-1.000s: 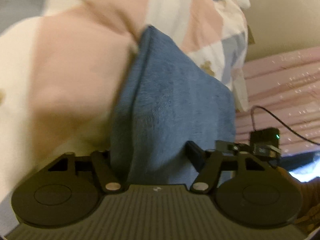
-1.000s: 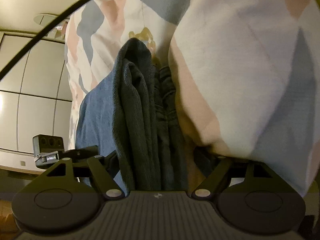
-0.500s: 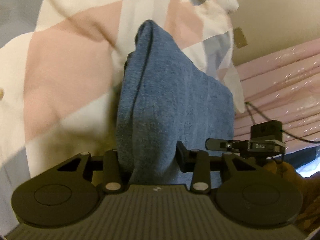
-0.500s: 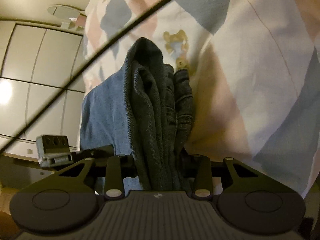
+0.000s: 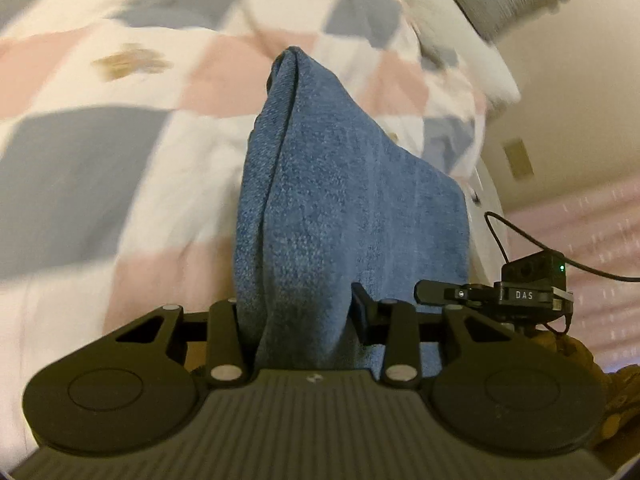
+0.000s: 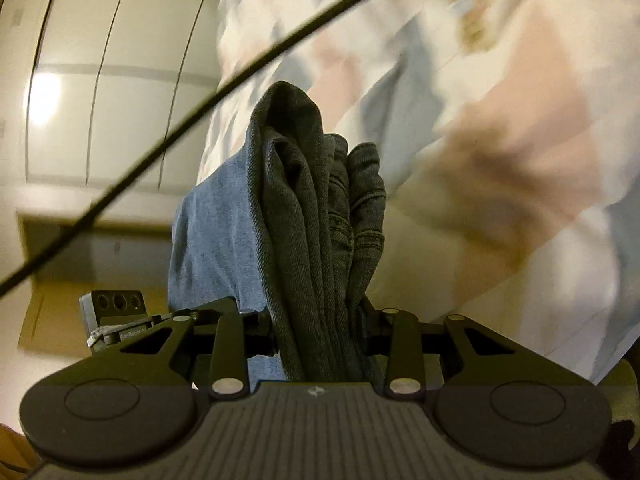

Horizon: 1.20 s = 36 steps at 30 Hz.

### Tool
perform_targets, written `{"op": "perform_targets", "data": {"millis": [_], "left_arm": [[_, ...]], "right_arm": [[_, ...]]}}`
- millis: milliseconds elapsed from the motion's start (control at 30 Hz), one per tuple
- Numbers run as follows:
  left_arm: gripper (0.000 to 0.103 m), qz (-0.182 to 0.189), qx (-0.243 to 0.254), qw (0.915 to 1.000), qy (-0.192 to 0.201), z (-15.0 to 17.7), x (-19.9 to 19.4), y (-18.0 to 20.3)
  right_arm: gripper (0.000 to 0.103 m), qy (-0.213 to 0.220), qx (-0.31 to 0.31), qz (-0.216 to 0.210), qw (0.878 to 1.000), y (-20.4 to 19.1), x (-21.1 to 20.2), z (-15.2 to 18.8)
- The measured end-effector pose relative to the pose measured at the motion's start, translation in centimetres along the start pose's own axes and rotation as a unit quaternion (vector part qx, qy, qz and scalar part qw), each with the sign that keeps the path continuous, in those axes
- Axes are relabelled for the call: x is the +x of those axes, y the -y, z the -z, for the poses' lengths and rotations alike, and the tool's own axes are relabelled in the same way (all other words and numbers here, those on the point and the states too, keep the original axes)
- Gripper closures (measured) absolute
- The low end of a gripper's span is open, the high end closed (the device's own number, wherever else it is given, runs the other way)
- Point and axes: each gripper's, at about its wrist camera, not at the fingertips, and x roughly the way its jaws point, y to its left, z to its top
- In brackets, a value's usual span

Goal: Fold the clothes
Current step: 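Carry the held jeans bundle with both grippers toward the folded clothes stack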

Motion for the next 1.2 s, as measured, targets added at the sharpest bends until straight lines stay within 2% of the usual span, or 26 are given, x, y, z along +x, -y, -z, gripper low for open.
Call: {"op": "perform_targets", "data": {"millis": [67,133,267,367,533,667,767,833,967,1067,1200], "left_arm": [[0.070,-0.018,-0.038,0.9981,0.046,3.3,-3.4,1.0],[0.070,-0.035,-0.079,0.9921,0.091,6.7,-7.1,1.8],[0.070,-0.070,-0.157,0.9709,0.167,13.9,-14.2,3.4],[0.070,-0.098,-0.201,0.9500,0.219,19.2,-19.0,4.2],[0.070,-0.140,-0.261,0.9082,0.296,28.5,-26.2,4.4],[0.070,-0.163,-0.303,0.8735,0.344,36.5,-31.9,3.0],[0.070,-0.174,-0.325,0.8543,0.366,42.7,-36.4,1.0],[0.070,-0.179,-0.335,0.8470,0.372,46.5,-39.8,-0.8],[0.070,-0.188,-0.338,0.8470,0.364,52.1,-47.0,-4.6],[0.070,-0.200,-0.331,0.8539,0.348,55.0,-52.4,-7.4],[0.070,-0.203,-0.329,0.8583,0.337,57.4,-57.1,-11.4]], "right_arm": [[0.068,-0.041,-0.026,-0.011,0.999,-2.5,0.4,0.0],[0.068,-0.084,-0.053,-0.019,0.995,-5.5,1.0,0.2],[0.068,-0.175,-0.105,-0.035,0.978,-11.4,3.1,2.5],[0.068,-0.238,-0.135,-0.049,0.960,-15.4,5.4,5.0],[0.068,-0.320,-0.182,-0.069,0.927,-21.5,11.1,10.9],[0.068,-0.370,-0.213,-0.079,0.901,-26.7,17.0,17.3],[0.068,-0.390,-0.223,-0.083,0.889,-29.4,21.0,23.2],[0.068,-0.398,-0.223,-0.086,0.886,-31.2,23.5,27.5],[0.068,-0.395,-0.201,-0.090,0.892,-34.1,28.1,35.7],[0.068,-0.391,-0.173,-0.090,0.900,-36.0,31.2,40.9],[0.069,-0.388,-0.165,-0.074,0.904,-38.7,36.4,44.8]]}}
